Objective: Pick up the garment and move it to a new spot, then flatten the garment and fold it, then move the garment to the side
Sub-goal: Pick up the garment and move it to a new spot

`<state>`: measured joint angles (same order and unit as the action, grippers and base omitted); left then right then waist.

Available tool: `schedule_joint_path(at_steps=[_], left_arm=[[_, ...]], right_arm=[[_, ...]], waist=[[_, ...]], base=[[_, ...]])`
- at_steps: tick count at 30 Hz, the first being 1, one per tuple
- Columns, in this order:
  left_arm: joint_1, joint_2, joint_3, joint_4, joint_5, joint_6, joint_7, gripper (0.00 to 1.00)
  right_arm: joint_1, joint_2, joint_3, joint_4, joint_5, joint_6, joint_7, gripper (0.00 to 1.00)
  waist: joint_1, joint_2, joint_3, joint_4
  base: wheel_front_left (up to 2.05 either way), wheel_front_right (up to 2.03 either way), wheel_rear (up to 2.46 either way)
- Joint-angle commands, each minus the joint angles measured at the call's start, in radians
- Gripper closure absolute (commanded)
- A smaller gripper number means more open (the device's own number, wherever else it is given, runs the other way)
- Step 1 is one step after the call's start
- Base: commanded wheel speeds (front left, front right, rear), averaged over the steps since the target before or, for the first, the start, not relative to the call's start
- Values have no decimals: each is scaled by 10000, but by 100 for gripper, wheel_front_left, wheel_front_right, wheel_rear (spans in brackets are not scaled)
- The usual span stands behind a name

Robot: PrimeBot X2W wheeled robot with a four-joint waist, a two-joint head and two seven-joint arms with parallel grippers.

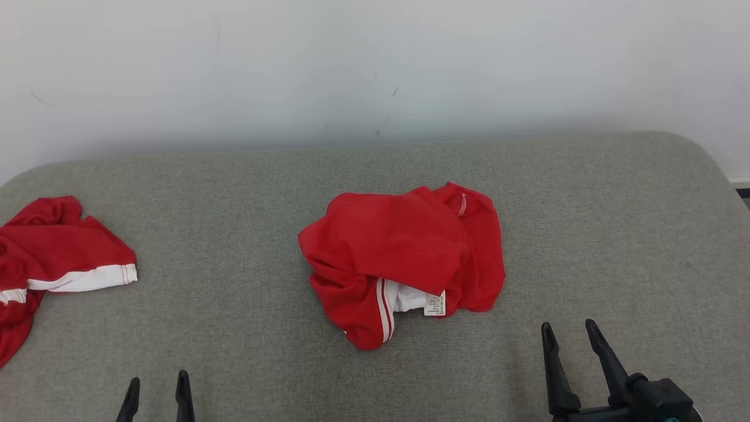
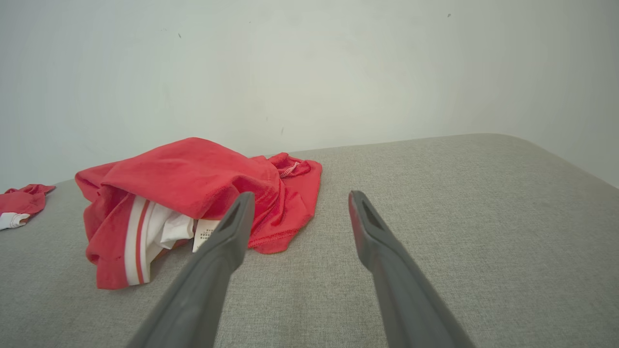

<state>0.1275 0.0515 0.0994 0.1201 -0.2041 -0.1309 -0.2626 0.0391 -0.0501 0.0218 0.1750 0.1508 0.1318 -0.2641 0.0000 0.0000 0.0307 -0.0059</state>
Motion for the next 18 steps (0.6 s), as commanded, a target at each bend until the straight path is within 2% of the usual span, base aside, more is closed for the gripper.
schedule_joint_path(at_steps=[1,18], left_arm=[[87,-20,8,30,-32,6,-27,0],[-117,-19,23,74,-59,5,-27,0]], right_arm=[[30,-2,17,-7,-40,-22,-12,0],[-59,-2,7,-2,20,-22,-11,0]], waist=[[0,0,10,3],[0,0,134,86]], base=[[0,0,0],[0,0,0]])
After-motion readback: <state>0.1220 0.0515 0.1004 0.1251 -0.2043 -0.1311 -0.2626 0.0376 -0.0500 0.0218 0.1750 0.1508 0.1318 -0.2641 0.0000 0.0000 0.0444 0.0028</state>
